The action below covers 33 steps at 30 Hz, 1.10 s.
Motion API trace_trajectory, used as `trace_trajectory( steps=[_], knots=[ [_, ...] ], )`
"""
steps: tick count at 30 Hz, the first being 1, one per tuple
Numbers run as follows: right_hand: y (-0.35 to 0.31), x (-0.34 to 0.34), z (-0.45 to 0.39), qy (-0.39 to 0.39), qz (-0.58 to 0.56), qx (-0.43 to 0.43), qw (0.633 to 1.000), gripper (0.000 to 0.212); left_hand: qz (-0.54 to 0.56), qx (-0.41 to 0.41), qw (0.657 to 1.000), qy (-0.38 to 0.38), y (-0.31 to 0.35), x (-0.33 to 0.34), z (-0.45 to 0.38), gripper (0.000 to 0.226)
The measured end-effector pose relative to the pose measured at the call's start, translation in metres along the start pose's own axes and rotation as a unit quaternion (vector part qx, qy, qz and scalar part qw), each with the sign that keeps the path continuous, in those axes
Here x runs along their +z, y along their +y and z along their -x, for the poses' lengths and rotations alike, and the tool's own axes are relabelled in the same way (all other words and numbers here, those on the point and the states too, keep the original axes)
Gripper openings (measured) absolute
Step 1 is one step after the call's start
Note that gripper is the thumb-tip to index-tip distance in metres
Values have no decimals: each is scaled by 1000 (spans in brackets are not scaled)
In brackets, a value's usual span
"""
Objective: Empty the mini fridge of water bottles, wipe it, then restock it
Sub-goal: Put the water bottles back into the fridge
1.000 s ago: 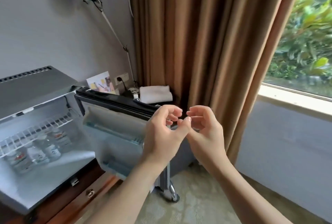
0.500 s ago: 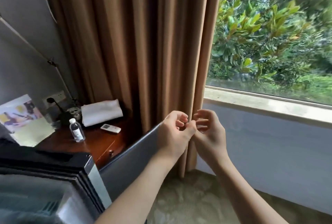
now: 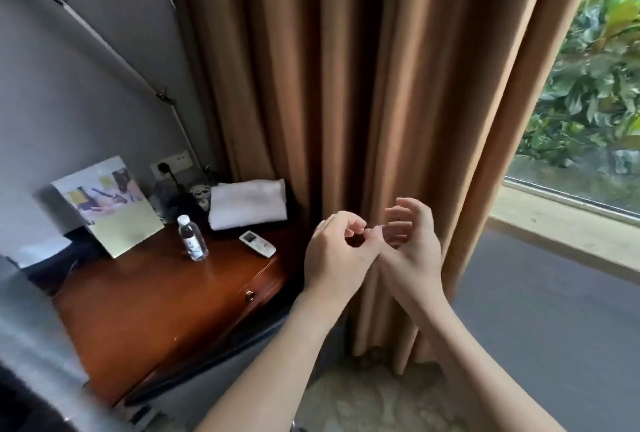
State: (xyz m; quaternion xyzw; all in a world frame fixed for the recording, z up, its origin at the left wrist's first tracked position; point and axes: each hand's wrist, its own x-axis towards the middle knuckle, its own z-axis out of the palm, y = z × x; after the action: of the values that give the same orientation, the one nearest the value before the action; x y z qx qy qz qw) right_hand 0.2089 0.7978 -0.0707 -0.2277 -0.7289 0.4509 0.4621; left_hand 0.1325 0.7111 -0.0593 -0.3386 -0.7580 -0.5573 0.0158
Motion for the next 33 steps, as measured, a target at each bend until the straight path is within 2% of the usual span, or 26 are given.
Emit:
trace_trajectory(
  steps=[4,8,15,20,23,28,31,33],
  knots=[
    [30,39,-49,-122,-23,-19,992,58,-43,-71,993,86,-28,2,-35,28],
    [41,88,-76,-239,-48,-42,969,57,-119,-121,974,150,-54,-20,-54,30],
    [52,192,-82,-358,-72,-20,931,60,-166,-208,932,247,-106,-67,-73,25],
    [67,266,-85,-402,-66,4,913,63,-155,-270,911,270,-163,-95,-95,31],
    [87,315,-91,-405,-67,35,911,62,-162,-281,901,289,-208,-112,-122,46],
    [137,409,-96,-441,-81,103,888,75,-169,-294,888,311,-302,-142,-164,51],
    [179,481,-91,-478,-68,126,867,75,-168,-316,893,272,-378,-161,-190,61],
    [208,528,-88,-502,-46,118,856,84,-182,-336,890,248,-429,-173,-211,71]
  ],
)
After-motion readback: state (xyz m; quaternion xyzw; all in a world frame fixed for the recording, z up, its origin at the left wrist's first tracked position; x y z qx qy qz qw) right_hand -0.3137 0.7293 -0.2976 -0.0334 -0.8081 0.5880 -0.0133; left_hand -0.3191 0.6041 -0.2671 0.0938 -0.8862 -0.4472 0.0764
